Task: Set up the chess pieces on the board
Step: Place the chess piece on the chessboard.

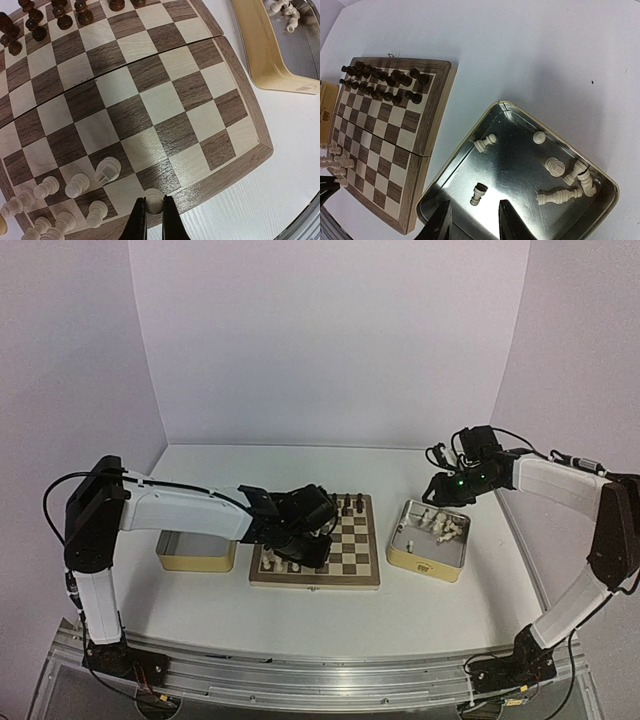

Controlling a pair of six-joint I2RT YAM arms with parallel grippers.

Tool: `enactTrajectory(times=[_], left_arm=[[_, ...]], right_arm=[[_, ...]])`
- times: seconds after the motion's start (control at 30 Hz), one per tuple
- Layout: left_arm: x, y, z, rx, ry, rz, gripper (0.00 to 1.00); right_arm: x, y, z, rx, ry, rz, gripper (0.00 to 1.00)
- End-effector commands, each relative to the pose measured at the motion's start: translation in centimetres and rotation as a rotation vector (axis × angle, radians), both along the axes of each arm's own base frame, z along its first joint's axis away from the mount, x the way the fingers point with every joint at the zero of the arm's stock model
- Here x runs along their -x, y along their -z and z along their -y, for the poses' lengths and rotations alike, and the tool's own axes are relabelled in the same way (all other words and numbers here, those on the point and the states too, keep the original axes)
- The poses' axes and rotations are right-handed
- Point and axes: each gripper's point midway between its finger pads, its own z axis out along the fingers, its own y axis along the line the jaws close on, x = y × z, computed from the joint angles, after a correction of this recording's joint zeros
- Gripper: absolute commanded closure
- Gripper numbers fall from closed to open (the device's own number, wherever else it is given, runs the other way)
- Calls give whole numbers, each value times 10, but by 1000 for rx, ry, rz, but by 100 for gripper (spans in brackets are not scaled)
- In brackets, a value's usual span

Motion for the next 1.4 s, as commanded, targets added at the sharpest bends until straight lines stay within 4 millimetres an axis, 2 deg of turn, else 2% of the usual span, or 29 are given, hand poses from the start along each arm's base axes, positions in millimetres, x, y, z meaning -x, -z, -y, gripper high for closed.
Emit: enactTrajectory(times=[0.0, 0.33, 0.8, 1.37], left_arm=[[-10, -44, 1, 106, -66, 119, 100], [-5, -38, -12, 113, -100, 145, 100], [-1, -15, -13, 88, -88, 126, 100], [0, 4, -13, 53, -83, 150, 100]], right_arm=[[-5, -11, -4, -26, -9, 23, 69], [-7, -10, -7, -38, -17, 12, 69], [-4, -8, -6, -34, -19, 5, 69], [-4, -8, -6, -21, -34, 4, 69]])
